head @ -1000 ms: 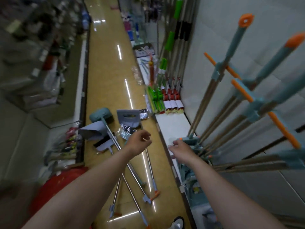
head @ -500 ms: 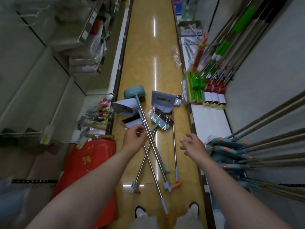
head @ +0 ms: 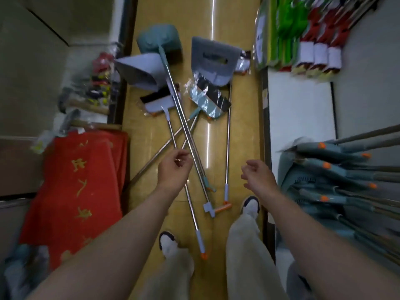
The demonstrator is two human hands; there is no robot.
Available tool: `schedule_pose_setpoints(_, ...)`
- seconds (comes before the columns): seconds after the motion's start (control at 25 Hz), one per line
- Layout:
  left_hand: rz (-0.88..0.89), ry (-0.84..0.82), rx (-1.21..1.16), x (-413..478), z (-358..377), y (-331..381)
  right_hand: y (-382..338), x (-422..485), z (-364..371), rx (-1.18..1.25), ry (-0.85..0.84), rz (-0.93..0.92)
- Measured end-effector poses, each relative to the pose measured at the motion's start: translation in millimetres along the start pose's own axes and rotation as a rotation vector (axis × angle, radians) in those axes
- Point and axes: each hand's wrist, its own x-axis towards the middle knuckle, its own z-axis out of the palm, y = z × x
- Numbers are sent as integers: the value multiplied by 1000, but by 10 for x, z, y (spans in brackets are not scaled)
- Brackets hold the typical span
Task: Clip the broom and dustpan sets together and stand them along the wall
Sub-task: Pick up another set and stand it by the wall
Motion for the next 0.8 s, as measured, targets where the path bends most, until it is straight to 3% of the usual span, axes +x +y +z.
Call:
schedule_pose_setpoints(0.36,-110,-33,4,824,1596,-1565,1442,2071,484,-287,-202,108)
schedule_pose_setpoints(0.6,-193,-34,48,1322,1843,-2531,2335,2725,1124,-457,-302,134)
schedule_pose_setpoints(0.8,-173,-10,51,1698,1842,-2947,2726,2983,1640,-417,-216,190)
